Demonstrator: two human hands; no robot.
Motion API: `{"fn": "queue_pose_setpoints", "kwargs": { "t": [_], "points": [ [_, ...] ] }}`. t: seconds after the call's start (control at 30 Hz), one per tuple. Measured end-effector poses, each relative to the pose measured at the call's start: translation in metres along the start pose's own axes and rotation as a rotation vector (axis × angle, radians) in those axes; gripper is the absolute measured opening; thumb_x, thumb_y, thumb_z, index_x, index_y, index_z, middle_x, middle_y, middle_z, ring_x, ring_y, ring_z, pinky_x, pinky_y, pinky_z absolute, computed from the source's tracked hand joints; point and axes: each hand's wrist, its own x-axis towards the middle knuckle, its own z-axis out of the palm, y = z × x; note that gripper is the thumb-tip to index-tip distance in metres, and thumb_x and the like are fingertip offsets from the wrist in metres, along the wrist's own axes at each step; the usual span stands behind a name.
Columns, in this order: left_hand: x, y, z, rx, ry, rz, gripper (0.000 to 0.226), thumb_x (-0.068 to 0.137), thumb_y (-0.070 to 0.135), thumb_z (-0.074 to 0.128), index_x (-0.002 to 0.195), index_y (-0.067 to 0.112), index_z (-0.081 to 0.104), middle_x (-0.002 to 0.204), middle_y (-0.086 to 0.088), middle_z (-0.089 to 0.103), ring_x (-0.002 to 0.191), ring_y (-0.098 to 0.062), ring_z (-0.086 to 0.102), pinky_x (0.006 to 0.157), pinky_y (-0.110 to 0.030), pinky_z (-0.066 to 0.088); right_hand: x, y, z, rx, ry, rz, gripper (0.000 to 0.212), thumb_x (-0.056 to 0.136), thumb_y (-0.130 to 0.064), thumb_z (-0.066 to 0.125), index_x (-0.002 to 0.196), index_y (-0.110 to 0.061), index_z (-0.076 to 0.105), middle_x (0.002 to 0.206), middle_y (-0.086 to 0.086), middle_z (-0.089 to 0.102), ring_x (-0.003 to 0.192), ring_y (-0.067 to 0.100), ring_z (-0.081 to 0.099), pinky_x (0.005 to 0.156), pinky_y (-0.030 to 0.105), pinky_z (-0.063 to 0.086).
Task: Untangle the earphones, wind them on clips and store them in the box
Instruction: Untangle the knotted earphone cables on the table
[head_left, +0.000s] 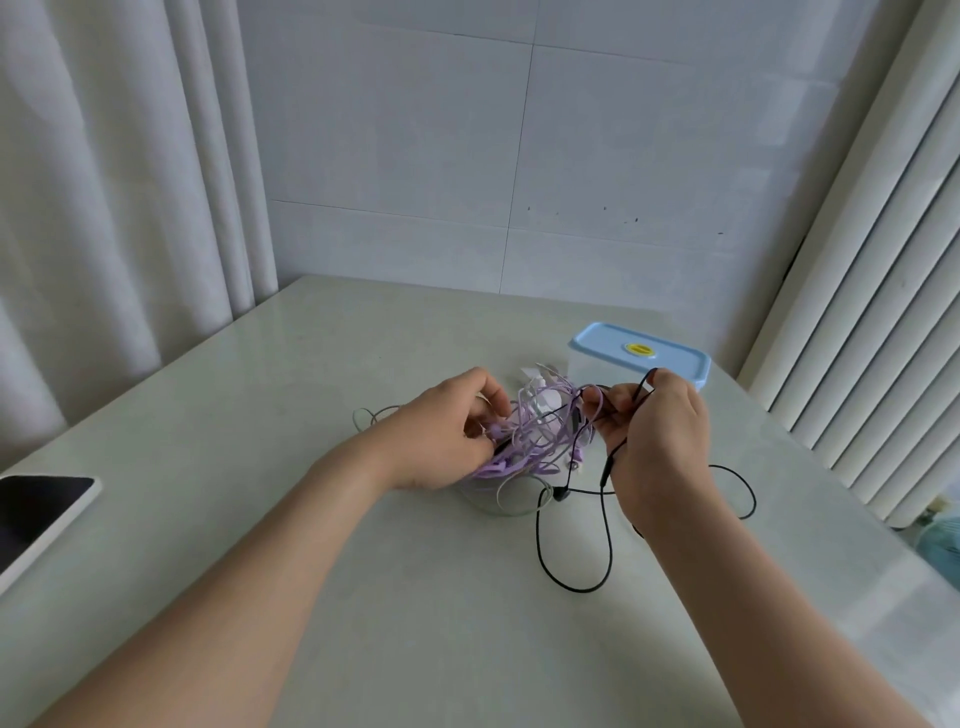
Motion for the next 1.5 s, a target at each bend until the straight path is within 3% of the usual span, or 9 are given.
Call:
{"fn": "queue_pose_setpoints", "kwargs": {
  "t": [0.13, 0.2, 0.27, 0.4, 0.6, 0.8, 0.97, 1.13, 1.5],
  "points": [
    [-0.002, 0.002, -0.002, 0.056, -0.023, 0.028, 0.024, 0.087, 0.016, 0.073, 0.105, 0.031, 0.068, 0.091, 0.023, 0.073, 0.07, -0.009, 0.051, 0.074, -0.032, 0.051, 0.0, 0.0, -0.001, -0.01, 0.026, 0.014, 0.023, 0.106, -0.007, 0.031, 0.095, -0.012, 0.05, 0.066, 0.006, 0.038, 0.059, 0.023, 0.048, 0.068, 0.037, 0.058],
    [-0.005, 0.006, 0.0, 0.173, -0.042, 0.035, 0.023, 0.084, 0.02, 0.076, 0.1, 0.036, 0.07, 0.086, 0.03, 0.067, 0.068, -0.002, 0.052, 0.067, -0.019, 0.046, -0.001, 0.0, -0.001, -0.011, 0.029, 0.021, 0.023, 0.106, -0.007, 0.03, 0.095, -0.013, 0.049, 0.066, 0.006, 0.039, 0.055, 0.021, 0.049, 0.071, 0.038, 0.057],
    [-0.007, 0.006, 0.002, 0.24, -0.048, 0.051, 0.028, 0.082, 0.024, 0.08, 0.105, 0.038, 0.071, 0.097, 0.024, 0.065, 0.077, 0.004, 0.057, 0.068, -0.01, 0.042, -0.001, 0.0, -0.001, -0.01, 0.035, 0.029, 0.024, 0.106, -0.007, 0.029, 0.095, -0.014, 0.049, 0.066, 0.006, 0.039, 0.048, 0.018, 0.051, 0.073, 0.038, 0.058],
    [-0.003, 0.002, 0.0, 0.254, 0.051, 0.065, 0.018, 0.082, 0.024, 0.08, 0.098, 0.03, 0.074, 0.102, 0.012, 0.062, 0.085, -0.005, 0.061, 0.074, -0.019, 0.044, 0.0, -0.001, -0.002, -0.006, 0.045, 0.049, 0.025, 0.106, -0.006, 0.028, 0.094, -0.014, 0.048, 0.068, 0.007, 0.04, 0.048, 0.019, 0.052, 0.075, 0.039, 0.057],
    [0.0, 0.003, -0.001, 0.073, 0.298, 0.068, 0.011, 0.09, 0.015, 0.073, 0.099, 0.021, 0.072, 0.066, 0.023, 0.064, 0.052, -0.006, 0.053, 0.055, -0.015, 0.039, -0.001, 0.0, 0.0, 0.011, 0.052, 0.052, 0.025, 0.106, -0.006, 0.027, 0.095, -0.014, 0.048, 0.07, 0.007, 0.039, 0.034, 0.01, 0.05, 0.076, 0.039, 0.057],
    [0.007, -0.004, -0.005, -0.095, 0.372, 0.059, 0.025, 0.086, 0.005, 0.076, 0.101, 0.025, 0.077, 0.095, 0.008, 0.079, 0.085, -0.013, 0.076, 0.084, -0.027, 0.059, 0.001, 0.003, -0.001, -0.011, 0.051, 0.054, 0.026, 0.106, -0.006, 0.027, 0.092, -0.015, 0.047, 0.07, 0.007, 0.04, 0.039, 0.011, 0.051, 0.083, 0.042, 0.06],
    [0.005, 0.003, -0.009, -0.402, 0.326, -0.067, 0.023, 0.088, 0.0, 0.074, 0.101, 0.017, 0.079, 0.101, -0.003, 0.079, 0.087, -0.012, 0.074, 0.079, -0.024, 0.056, 0.005, 0.004, -0.002, -0.028, 0.047, 0.05, 0.025, 0.105, -0.005, 0.028, 0.092, -0.013, 0.048, 0.07, 0.007, 0.04, 0.042, 0.013, 0.051, 0.077, 0.039, 0.058],
    [0.008, 0.002, -0.012, -0.673, 0.324, -0.155, 0.017, 0.096, 0.0, 0.069, 0.108, 0.007, 0.078, 0.106, -0.017, 0.079, 0.09, -0.021, 0.072, 0.088, -0.035, 0.058, 0.007, 0.005, -0.003, -0.067, 0.034, 0.049, 0.023, 0.105, -0.006, 0.03, 0.093, -0.011, 0.048, 0.07, 0.008, 0.042, 0.058, 0.022, 0.05, 0.079, 0.041, 0.058],
    [0.006, 0.001, -0.014, -0.824, 0.308, -0.156, 0.033, 0.086, -0.019, 0.066, 0.112, 0.0, 0.075, 0.104, -0.014, 0.079, 0.096, -0.019, 0.074, 0.096, -0.034, 0.06, 0.005, 0.005, -0.002, -0.098, 0.012, 0.055, 0.024, 0.105, -0.004, 0.03, 0.089, -0.008, 0.048, 0.069, 0.008, 0.043, 0.062, 0.024, 0.052, 0.072, 0.039, 0.058]
  ]
}}
